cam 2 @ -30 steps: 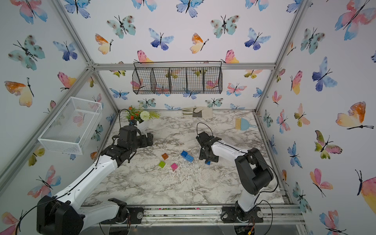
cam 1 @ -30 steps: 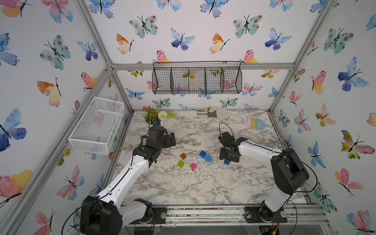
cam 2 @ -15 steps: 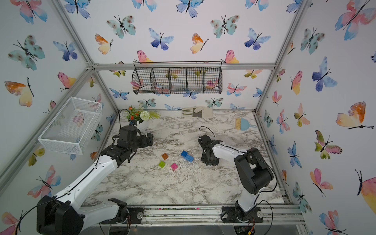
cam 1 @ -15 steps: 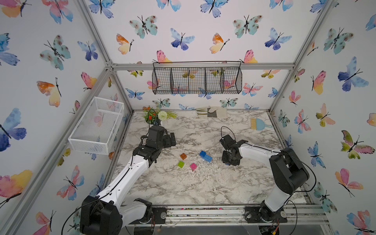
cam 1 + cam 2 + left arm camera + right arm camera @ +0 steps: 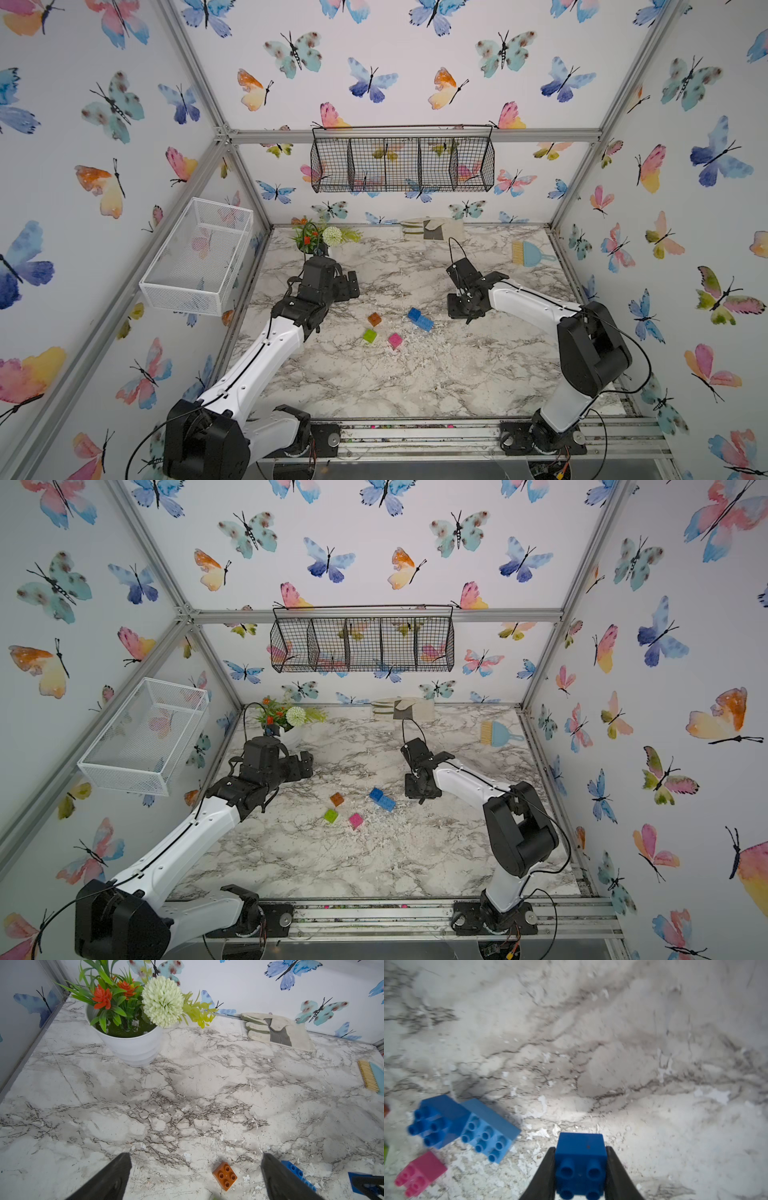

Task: Assemble the letter y with lego
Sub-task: Pick up the lego brick from the center of the board, then assemble the lego brick with the lego brick.

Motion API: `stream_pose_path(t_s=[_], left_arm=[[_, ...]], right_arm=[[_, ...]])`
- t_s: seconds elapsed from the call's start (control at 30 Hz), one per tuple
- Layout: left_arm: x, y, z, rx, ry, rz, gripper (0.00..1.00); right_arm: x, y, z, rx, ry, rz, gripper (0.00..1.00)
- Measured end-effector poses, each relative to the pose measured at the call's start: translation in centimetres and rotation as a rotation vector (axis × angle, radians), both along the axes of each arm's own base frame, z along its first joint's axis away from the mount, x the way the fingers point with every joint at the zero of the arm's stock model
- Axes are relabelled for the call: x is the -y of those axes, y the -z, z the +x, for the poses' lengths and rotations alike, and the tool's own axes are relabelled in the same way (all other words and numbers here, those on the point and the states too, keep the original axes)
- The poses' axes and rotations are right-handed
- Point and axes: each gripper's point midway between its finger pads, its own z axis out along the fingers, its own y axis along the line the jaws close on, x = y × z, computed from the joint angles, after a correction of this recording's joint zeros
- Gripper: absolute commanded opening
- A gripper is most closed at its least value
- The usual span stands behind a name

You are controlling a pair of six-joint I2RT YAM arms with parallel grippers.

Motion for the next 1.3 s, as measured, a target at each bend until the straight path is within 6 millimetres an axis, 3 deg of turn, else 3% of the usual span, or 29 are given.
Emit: stream_pose_path(t_s=[0.2, 0.57, 0.8, 1.3], left_arm=[[0.0, 0.0, 0.0, 0.0, 0.0, 0.0, 0.98], [0.0, 0.1, 0.0, -0.003, 0.0, 0.001, 0.98], [0.0, 0.1, 0.0, -0.003, 0.0, 0.001, 0.98], [0.0, 0.2, 0.0, -0.004, -0.001, 0.002, 0.99]], right_arm=[[-1.8, -2.3, 0.7, 0.055, -0.321, -0.068, 0.03], [-6.8, 0.1, -3.8, 0.0, -0.727, -0.087, 0.03], [-7.7, 3.3, -5.2, -0.077, -0.799, -0.118, 0.03], [-8.3, 2.7, -4.9, -0.052, -0.822, -0.1, 0.03]])
